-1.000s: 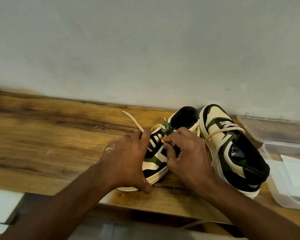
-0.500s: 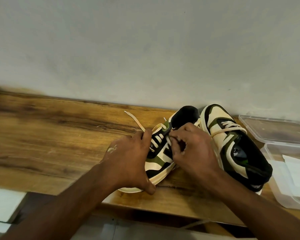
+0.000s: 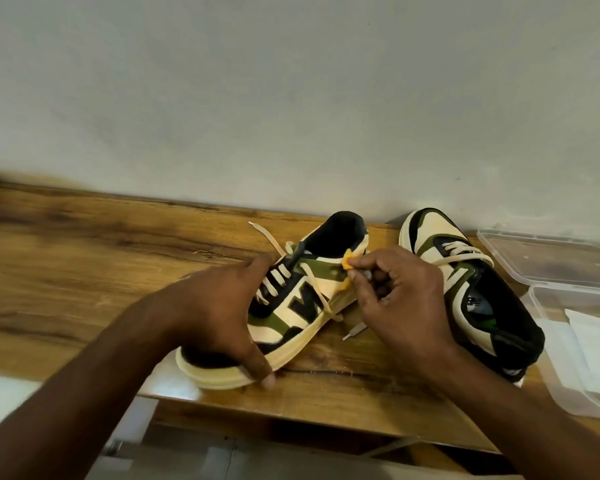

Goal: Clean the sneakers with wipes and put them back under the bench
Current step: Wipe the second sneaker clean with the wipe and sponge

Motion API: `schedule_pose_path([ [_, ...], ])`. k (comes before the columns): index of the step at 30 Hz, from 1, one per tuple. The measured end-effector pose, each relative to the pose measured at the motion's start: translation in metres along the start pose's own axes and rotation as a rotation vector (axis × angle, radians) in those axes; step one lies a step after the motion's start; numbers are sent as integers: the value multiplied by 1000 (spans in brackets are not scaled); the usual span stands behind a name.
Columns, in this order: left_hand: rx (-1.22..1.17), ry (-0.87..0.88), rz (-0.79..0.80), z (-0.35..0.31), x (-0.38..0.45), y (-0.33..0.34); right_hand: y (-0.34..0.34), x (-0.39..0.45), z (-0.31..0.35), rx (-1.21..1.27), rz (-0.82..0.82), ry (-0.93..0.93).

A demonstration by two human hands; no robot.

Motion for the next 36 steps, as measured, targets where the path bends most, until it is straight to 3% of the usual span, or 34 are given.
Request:
schedule_pose_path([
  [3, -22, 44, -155, -14, -1, -10, 10, -7, 10, -19, 48, -30],
  [7, 21, 218, -713, -59, -17, -45, 6, -11, 4, -24, 47, 1],
  [9, 57, 315, -793, -79, -15, -42, 5, -11, 5, 5, 27, -7],
  [15, -37, 227, -610, -78, 30, -23, 12, -16, 9, -1, 29, -55],
  [22, -305, 236, -470, -71, 45, -20, 3, -11, -47, 52, -52, 236],
  [29, -328, 260, -482, -68, 46, -21, 26, -20, 12, 8, 13, -80],
  [34, -361, 273, -470, -70, 46, -20, 1, -6, -37, 7, -97, 183],
  [36, -366, 268, -481, -69, 47, -19, 1, -6, -35, 5, -102, 187],
])
Point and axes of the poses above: each hand's wrist, its own x-axis towards the middle knuckle, its own y-axis out of the palm, z = x × y, the point moved 10 cm from there along x, towards the middle knuckle, and after that the axes turned 4 degrees about -y, right-handed, at the moved point
